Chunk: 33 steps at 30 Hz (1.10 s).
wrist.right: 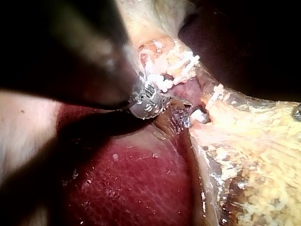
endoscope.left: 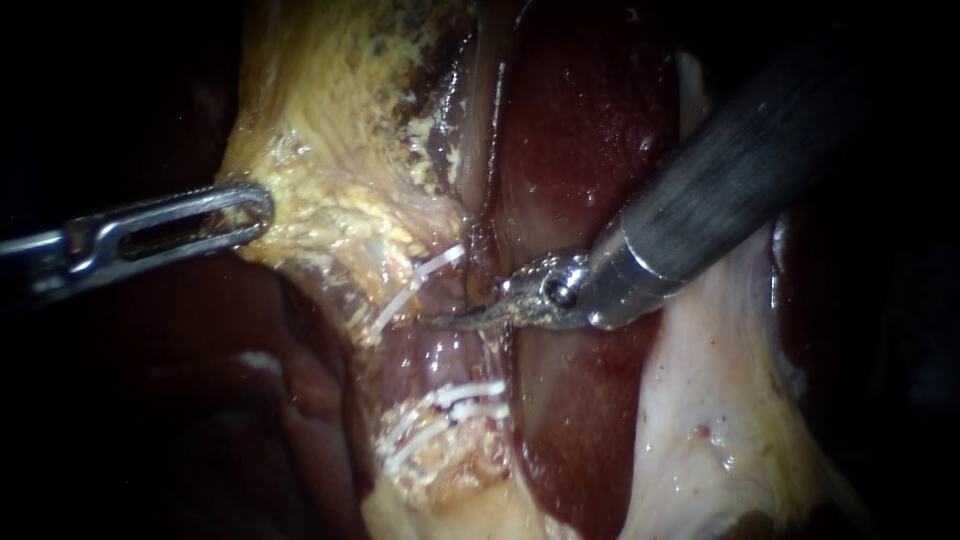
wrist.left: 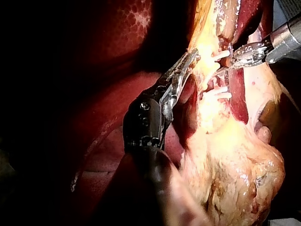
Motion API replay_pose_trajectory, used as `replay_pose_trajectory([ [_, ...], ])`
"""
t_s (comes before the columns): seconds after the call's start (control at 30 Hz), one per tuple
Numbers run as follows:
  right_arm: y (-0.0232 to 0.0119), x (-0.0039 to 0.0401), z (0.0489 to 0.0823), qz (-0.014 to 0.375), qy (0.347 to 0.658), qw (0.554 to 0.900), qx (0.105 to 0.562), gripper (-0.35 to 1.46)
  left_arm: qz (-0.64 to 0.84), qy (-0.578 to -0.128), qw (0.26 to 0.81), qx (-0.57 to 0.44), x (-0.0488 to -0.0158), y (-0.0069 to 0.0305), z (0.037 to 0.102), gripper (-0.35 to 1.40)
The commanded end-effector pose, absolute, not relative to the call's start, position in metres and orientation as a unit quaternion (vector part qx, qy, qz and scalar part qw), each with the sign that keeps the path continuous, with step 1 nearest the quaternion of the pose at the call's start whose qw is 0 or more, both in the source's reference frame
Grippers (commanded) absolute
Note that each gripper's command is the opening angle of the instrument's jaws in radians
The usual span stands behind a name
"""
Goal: Go back from the cut right tube
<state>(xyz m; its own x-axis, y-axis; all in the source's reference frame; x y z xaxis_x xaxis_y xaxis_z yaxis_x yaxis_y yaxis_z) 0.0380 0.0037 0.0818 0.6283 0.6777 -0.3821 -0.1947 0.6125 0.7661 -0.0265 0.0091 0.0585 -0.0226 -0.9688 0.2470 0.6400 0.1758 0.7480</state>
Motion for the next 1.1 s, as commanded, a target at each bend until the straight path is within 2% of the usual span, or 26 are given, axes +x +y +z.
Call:
replay_pose_trajectory([
  [0.03, 0.0037, 0.0379, 0.0817, 0.262, 0.342, 0.83, 0.353, -0.35, -0.606, -0.381, 0.664, 0.216, -0.0265, 0.0091, 0.0584, -0.35],
  [0.13, 0.0036, 0.0379, 0.0817, 0.263, 0.343, 0.831, 0.351, -0.35, -0.606, -0.38, 0.665, 0.217, -0.0264, 0.0091, 0.0584, -0.35],
  [0.17, 0.0036, 0.0379, 0.0816, 0.261, 0.345, 0.831, 0.35, -0.3, -0.606, -0.38, 0.665, 0.217, -0.0263, 0.0091, 0.0584, -0.35],
  [0.2, 0.0035, 0.0379, 0.0816, 0.256, 0.347, 0.832, 0.348, -0.08, -0.605, -0.38, 0.665, 0.217, -0.0263, 0.0092, 0.0584, -0.35],
  [0.3, 0.0033, 0.0379, 0.0813, 0.256, 0.35, 0.833, 0.345, 0.41, -0.605, -0.38, 0.665, 0.217, -0.0262, 0.0092, 0.0584, -0.35],
  [0.4, 0.0031, 0.038, 0.0811, 0.255, 0.353, 0.832, 0.344, 0.71, -0.605, -0.38, 0.665, 0.218, -0.0261, 0.0092, 0.0584, -0.35],
  [0.8, 0.0026, 0.0377, 0.0805, 0.249, 0.358, 0.833, 0.341, 1.01, -0.608, -0.378, 0.662, 0.221, -0.0258, 0.0094, 0.0587, -0.35],
  [0.9, 0.002, 0.0372, 0.0796, 0.228, 0.368, 0.837, 0.334, 1.14, -0.608, -0.378, 0.662, 0.22, -0.0256, 0.0096, 0.0588, -0.35],
  [1.03, 0.0009, 0.0361, 0.078, 0.194, 0.401, 0.835, 0.322, 1.28, -0.608, -0.378, 0.663, 0.22, -0.0253, 0.0098, 0.0592, -0.35],
  [1.1, 0.0004, 0.0352, 0.0771, 0.156, 0.425, 0.837, 0.306, 1.29, -0.608, -0.378, 0.663, 0.219, -0.0251, 0.0099, 0.0593, -0.35],
])
